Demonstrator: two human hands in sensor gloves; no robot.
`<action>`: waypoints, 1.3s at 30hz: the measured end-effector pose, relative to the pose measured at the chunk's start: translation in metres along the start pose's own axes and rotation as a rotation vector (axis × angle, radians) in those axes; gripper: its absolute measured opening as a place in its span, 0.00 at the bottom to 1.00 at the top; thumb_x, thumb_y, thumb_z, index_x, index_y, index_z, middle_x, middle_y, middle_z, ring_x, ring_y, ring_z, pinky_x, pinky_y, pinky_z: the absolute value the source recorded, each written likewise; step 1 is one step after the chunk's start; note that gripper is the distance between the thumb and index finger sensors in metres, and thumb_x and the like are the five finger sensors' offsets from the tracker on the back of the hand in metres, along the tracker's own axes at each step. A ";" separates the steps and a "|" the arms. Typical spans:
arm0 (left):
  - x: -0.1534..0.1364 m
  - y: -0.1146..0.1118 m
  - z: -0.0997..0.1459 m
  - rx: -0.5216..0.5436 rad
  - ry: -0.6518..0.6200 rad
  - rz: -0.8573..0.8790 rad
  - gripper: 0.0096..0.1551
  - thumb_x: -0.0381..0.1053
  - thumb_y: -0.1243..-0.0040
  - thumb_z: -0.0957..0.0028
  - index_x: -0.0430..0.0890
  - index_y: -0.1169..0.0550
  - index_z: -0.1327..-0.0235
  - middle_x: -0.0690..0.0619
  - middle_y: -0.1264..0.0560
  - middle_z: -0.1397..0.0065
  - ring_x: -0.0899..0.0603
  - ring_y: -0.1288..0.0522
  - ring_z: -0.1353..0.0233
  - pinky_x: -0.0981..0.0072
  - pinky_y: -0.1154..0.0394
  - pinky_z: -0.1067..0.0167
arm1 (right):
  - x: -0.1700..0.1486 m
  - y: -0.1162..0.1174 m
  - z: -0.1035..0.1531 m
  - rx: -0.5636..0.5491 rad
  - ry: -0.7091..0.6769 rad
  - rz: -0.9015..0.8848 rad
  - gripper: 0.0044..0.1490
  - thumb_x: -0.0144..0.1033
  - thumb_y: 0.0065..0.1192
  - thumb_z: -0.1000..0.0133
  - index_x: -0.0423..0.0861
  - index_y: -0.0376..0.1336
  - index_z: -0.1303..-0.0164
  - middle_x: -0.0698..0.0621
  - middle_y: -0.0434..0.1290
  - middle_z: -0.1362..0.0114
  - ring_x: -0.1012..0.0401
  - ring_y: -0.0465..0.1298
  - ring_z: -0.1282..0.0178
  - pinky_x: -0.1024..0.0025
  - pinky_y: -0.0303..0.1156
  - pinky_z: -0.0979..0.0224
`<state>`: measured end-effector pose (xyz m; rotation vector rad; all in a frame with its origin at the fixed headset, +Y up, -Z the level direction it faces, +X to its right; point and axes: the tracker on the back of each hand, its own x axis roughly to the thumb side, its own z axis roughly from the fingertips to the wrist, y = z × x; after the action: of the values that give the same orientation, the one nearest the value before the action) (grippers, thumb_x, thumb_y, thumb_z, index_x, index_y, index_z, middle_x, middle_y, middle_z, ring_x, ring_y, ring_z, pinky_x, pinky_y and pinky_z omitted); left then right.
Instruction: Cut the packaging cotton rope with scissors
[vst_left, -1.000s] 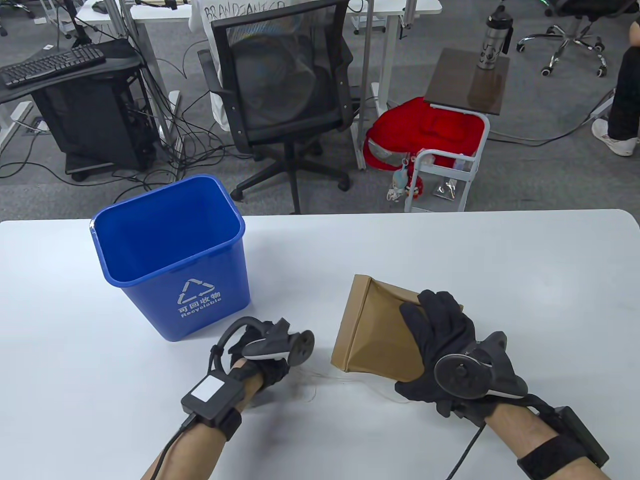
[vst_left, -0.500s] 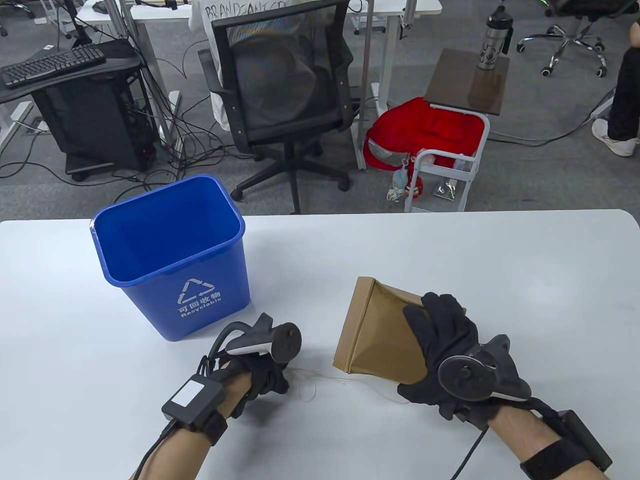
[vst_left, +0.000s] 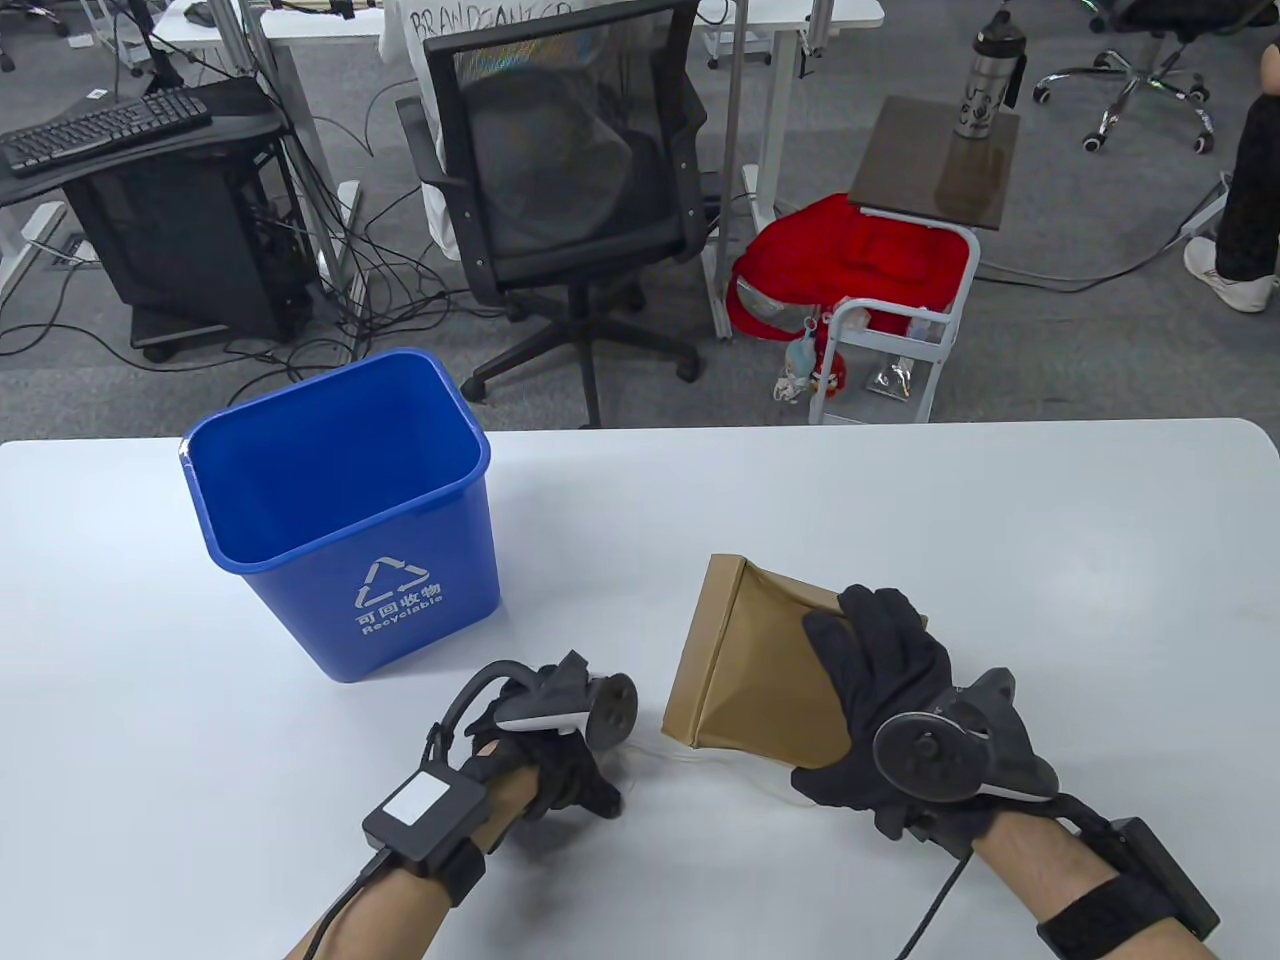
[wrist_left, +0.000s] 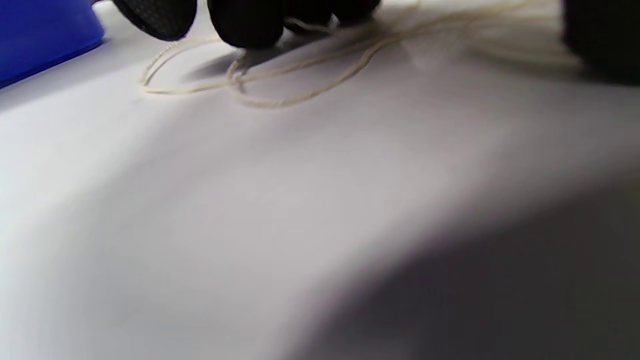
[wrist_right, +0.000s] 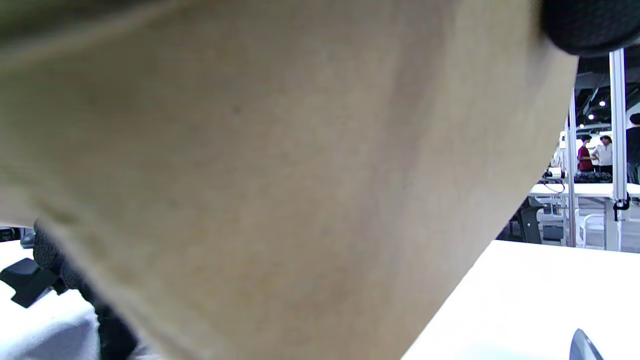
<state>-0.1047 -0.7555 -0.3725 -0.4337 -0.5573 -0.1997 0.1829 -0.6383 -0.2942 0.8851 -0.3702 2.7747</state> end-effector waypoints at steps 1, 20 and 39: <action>0.000 0.001 -0.001 0.022 -0.002 0.031 0.53 0.67 0.32 0.52 0.43 0.39 0.20 0.37 0.39 0.22 0.27 0.34 0.28 0.23 0.37 0.35 | 0.000 0.000 0.000 -0.003 -0.001 0.003 0.83 0.71 0.80 0.63 0.38 0.37 0.18 0.24 0.37 0.18 0.26 0.41 0.22 0.15 0.62 0.41; 0.023 -0.001 -0.004 0.167 -0.088 -0.218 0.20 0.49 0.35 0.55 0.39 0.18 0.57 0.42 0.17 0.57 0.35 0.17 0.54 0.29 0.27 0.46 | -0.002 -0.012 0.009 -0.039 0.017 -0.007 0.83 0.71 0.80 0.62 0.38 0.37 0.19 0.23 0.37 0.18 0.26 0.42 0.23 0.15 0.62 0.41; -0.065 0.228 0.121 0.820 0.062 0.147 0.21 0.50 0.38 0.53 0.39 0.19 0.53 0.42 0.19 0.54 0.34 0.19 0.51 0.30 0.28 0.44 | -0.005 -0.017 0.013 -0.079 0.023 -0.030 0.83 0.71 0.80 0.62 0.38 0.37 0.19 0.23 0.37 0.18 0.26 0.41 0.22 0.15 0.62 0.41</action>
<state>-0.1475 -0.4938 -0.3941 0.3279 -0.4966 0.1618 0.1988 -0.6270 -0.2843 0.8331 -0.4548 2.7199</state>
